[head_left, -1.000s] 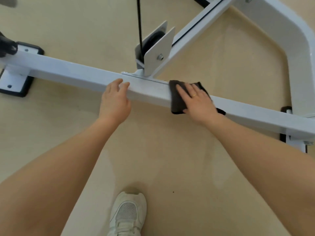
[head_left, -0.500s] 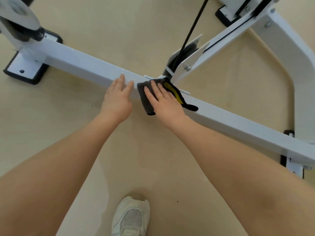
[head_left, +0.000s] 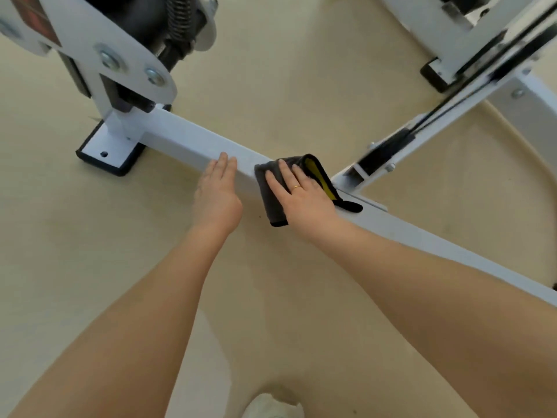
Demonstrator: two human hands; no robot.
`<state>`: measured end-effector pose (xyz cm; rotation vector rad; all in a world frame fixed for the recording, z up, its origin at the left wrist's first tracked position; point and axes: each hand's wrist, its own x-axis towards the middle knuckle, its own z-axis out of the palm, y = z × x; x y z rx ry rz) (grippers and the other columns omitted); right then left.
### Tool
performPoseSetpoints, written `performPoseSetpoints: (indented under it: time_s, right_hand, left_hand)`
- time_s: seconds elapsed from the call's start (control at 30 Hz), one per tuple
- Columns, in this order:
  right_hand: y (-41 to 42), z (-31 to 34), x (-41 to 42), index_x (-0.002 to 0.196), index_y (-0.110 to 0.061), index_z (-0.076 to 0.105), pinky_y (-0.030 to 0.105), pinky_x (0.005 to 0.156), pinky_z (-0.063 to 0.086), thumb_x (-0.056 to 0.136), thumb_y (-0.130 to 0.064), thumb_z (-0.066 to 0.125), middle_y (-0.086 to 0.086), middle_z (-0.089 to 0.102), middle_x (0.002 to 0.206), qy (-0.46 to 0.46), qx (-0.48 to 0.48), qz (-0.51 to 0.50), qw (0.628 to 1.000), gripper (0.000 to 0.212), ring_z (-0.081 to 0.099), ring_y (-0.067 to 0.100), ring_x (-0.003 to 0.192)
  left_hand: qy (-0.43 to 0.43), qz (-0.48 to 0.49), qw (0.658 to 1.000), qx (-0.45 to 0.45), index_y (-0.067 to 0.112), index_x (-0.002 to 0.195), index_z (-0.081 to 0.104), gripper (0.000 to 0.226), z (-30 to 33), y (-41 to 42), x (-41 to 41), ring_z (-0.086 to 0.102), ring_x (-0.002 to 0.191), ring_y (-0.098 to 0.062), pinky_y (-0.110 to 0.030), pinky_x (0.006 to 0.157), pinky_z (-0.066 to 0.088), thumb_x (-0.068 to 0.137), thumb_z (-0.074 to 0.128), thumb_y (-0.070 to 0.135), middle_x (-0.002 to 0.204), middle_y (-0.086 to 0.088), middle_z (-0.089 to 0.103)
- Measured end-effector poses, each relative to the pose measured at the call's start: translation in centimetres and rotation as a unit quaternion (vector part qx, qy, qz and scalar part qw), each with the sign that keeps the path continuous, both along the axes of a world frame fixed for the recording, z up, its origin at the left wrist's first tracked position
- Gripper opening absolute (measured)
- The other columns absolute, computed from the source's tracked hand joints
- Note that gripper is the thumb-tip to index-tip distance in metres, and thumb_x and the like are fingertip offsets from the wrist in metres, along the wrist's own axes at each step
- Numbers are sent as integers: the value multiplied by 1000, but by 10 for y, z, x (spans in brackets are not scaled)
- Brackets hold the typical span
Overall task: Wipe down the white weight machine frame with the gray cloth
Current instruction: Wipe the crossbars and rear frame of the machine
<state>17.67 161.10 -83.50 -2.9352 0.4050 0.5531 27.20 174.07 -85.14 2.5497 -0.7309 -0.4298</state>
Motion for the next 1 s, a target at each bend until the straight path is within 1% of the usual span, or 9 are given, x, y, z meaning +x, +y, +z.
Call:
performPoseSetpoints:
  time_s: [0.13,0.3,0.43,0.53,0.6,0.7,0.8,0.9,1.0]
  right_hand:
    - [25,-1,57,148,-28,-7,36,114,1,94,-21,45,4,-15,156,-15,8,34,999,75,-7,24,144]
    - [28,-3,92,147,-33,-5,37,114,2,96,-22,43,2,-13,156,-12,26,48,998,71,-2,25,144]
    - [14,-10,62,147,-36,-4,37,110,13,96,-33,43,6,-2,157,-32,-26,19,999,69,13,29,138]
    - [19,-16,63,147,-36,-5,39,108,13,97,-34,40,8,2,156,-26,-57,-5,998,67,15,32,135]
    - [30,-22,77,147,-36,-7,40,109,11,97,-31,40,9,0,156,-28,-68,-21,997,69,14,34,135]
    - [47,-24,101,146,-37,-10,43,111,6,95,-26,42,9,-7,156,-30,-67,-20,997,73,8,35,138]
    - [63,-19,130,146,-38,-9,44,113,2,94,-27,44,9,-10,156,-30,-40,2,999,75,3,35,139]
    - [75,-14,168,147,-36,-6,45,113,3,94,-29,46,11,-5,156,-27,-13,35,999,74,3,34,140]
    - [78,-9,188,147,-34,-4,44,113,5,95,-30,45,12,3,155,-8,15,58,998,71,7,33,140]
  left_hand:
    - [38,-4,999,-39,17,147,18,71,4,16,20,18,140,-15,-27,108,20,82,33,-8,155,1,13]
    - [27,21,999,11,11,147,12,70,2,29,48,5,143,-20,-33,112,13,84,38,-4,156,-6,3]
    - [40,30,999,-21,13,146,19,72,-1,37,61,9,142,-12,-22,110,13,80,33,-11,156,2,10]
    - [70,48,994,-63,18,145,24,75,-1,42,64,19,138,-9,-14,100,16,77,30,-13,154,8,15]
    - [104,48,988,-99,21,146,24,76,-2,47,66,24,137,-10,-11,98,17,78,29,-13,153,5,21]
    - [137,113,970,-168,24,146,23,71,2,57,68,37,128,-20,-19,96,30,83,31,-8,147,-4,34]
    - [110,187,957,-192,16,144,28,67,3,70,71,28,136,-13,-16,105,22,82,33,-9,152,1,26]
    - [103,172,963,-180,14,144,28,67,3,81,76,24,138,-13,-18,106,19,82,34,-10,153,0,20]
    - [93,140,970,-173,14,143,30,67,6,89,84,25,138,-15,-28,109,26,81,34,-11,154,0,17]
